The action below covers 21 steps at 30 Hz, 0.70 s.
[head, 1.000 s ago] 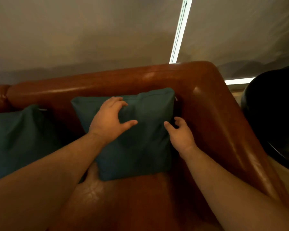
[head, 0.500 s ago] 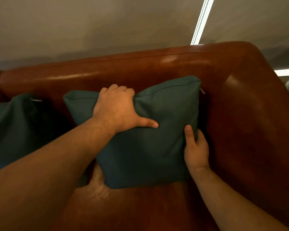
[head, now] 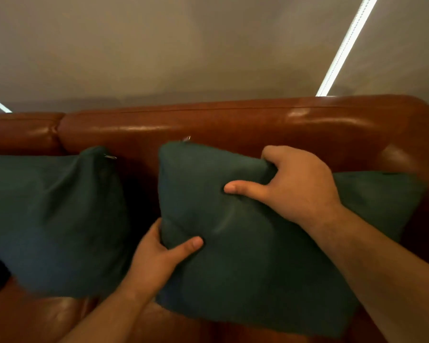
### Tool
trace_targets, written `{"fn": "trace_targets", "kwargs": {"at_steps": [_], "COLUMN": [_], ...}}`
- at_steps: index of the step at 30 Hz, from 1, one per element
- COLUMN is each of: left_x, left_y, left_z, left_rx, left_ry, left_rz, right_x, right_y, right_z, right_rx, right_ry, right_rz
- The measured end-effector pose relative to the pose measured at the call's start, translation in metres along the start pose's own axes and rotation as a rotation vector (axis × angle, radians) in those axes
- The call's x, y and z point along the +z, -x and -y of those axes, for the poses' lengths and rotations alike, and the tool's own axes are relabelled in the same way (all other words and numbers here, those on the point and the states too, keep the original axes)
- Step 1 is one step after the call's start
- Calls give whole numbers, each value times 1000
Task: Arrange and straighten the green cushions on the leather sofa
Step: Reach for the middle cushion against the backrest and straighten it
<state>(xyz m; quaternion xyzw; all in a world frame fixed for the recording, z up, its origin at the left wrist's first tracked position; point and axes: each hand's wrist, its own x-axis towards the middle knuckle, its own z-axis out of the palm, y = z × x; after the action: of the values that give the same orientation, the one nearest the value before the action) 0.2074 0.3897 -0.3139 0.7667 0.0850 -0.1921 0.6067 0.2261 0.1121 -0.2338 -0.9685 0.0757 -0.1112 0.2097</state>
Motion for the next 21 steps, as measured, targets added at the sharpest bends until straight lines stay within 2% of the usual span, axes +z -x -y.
{"fn": "trace_targets", "kwargs": {"at_steps": [2,4,7,10,14,17,19,21], "left_x": [2,-1,-3,-6,-4,-3,0,6], "left_y": [-1,-8,-24,-43,-67,-77,-81,-86], "left_z": [23,35,37,23,6,2,-2,-8], "left_rx": [-74,-107,-90,23,74,31,2,-9], "left_ry": [85,184,336,331,279,225,215,224], "left_rz": [78,107,77,43,-8,-100,-139,-172], "right_x": [17,38,56,61,60,48,38,29], "right_y": [-5,-3,1,-6,-15,-18,-19,-18], "right_z": [9,9,2,-2,-14,-41,-70,-96], "right_rx": [-55,-70,-69,-56,-130,-159,-127,-75], "right_ry": [136,155,28,-123,-128,53,231,286], "right_rz": [166,258,269,291,248,265,307,291]}}
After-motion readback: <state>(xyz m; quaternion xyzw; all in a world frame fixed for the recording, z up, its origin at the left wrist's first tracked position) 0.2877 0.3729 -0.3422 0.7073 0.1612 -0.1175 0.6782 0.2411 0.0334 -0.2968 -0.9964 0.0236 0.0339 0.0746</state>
